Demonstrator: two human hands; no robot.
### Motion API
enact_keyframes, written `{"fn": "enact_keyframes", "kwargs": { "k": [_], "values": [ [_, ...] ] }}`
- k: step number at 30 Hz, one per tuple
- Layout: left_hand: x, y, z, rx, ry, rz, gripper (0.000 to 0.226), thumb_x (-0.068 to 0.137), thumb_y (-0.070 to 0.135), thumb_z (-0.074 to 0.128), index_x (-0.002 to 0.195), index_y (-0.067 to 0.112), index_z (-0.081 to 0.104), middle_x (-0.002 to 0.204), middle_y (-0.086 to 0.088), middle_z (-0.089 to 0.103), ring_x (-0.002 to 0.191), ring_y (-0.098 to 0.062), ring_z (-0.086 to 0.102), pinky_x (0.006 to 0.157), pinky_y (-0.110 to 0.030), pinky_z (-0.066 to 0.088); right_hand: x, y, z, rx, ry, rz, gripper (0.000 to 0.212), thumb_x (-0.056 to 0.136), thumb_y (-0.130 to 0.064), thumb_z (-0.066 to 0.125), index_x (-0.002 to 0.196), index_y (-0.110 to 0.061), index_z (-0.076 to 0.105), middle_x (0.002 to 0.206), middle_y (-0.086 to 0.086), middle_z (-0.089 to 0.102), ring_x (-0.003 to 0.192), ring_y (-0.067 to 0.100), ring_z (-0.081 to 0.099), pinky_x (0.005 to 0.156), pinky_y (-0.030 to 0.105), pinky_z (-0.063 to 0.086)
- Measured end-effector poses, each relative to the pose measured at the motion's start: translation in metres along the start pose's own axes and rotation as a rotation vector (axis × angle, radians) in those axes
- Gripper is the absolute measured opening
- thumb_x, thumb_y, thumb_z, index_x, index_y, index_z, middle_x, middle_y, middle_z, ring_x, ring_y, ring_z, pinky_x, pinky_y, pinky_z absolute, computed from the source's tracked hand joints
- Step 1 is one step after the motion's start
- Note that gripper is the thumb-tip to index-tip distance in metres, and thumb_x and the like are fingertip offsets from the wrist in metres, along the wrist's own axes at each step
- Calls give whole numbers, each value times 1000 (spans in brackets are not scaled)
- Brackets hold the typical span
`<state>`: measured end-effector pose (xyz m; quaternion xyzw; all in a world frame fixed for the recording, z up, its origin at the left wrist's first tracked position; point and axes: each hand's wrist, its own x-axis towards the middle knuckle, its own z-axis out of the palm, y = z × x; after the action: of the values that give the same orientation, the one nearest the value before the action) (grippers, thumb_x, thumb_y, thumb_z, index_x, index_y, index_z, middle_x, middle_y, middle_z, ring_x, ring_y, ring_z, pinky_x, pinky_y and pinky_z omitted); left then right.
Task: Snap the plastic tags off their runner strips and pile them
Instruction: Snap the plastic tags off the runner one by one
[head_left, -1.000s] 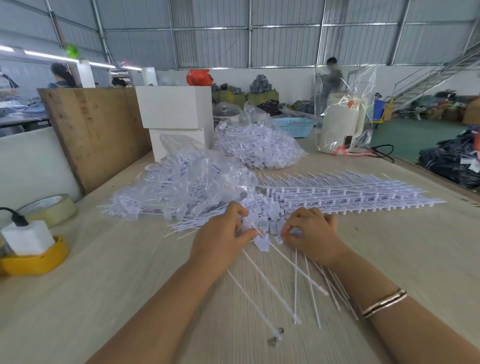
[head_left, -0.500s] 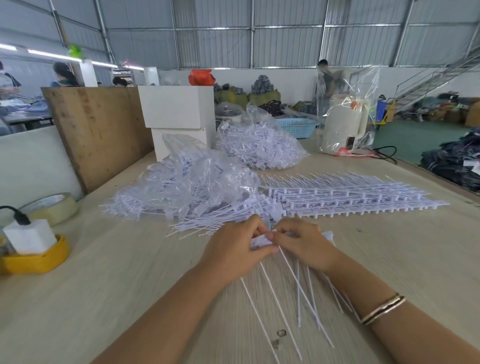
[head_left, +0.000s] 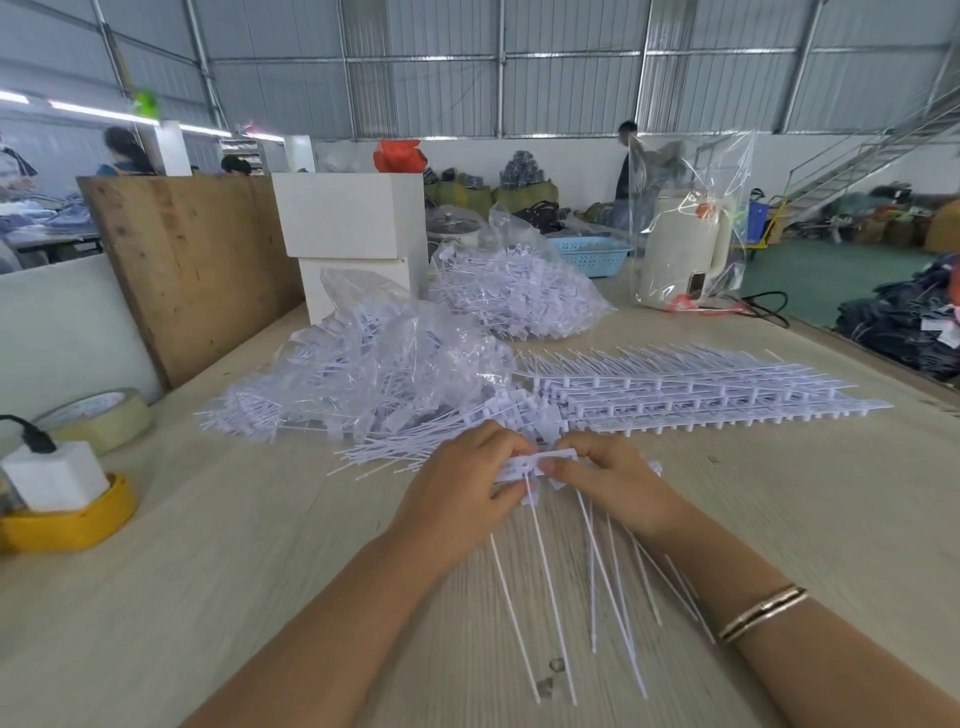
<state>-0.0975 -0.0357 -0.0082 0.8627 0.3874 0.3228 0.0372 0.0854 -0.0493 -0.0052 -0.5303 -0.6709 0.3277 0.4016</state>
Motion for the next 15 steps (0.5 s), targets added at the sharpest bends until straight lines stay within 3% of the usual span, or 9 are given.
{"fn": "enact_keyframes", "kwargs": {
  "k": [3, 6, 11, 15],
  "values": [
    [0, -2, 0, -11, 9, -18, 25, 87, 27, 64, 111, 21, 64, 105, 7, 62, 93, -11, 56, 76, -27, 42, -2, -2, 1, 7, -24, -22, 17, 88, -29, 64, 71, -31, 66, 81, 7, 61, 92, 23, 57, 98, 45, 38],
    [-1, -2, 0, -61, 27, -43, 25, 86, 24, 66, 111, 22, 67, 103, 4, 69, 93, -13, 61, 78, -31, 46, -4, -4, 2, 19, 1, -106, 19, 88, -21, 64, 73, -34, 65, 79, 6, 61, 84, 21, 57, 91, 43, 42],
    [0, -3, -2, -137, 75, -37, 28, 85, 21, 68, 113, 22, 69, 101, 0, 72, 90, -17, 65, 77, -32, 49, -1, -3, 4, -53, 65, -231, 16, 87, -13, 65, 79, -28, 66, 80, 11, 62, 80, 23, 57, 90, 50, 38],
    [0, -2, -3, -138, 88, -15, 29, 85, 18, 68, 114, 22, 69, 93, -2, 73, 80, -16, 65, 71, -32, 49, 1, 2, 5, -106, 97, -294, 8, 87, -15, 65, 85, -18, 72, 75, 3, 60, 72, 12, 54, 88, 56, 35]
  ]
}}
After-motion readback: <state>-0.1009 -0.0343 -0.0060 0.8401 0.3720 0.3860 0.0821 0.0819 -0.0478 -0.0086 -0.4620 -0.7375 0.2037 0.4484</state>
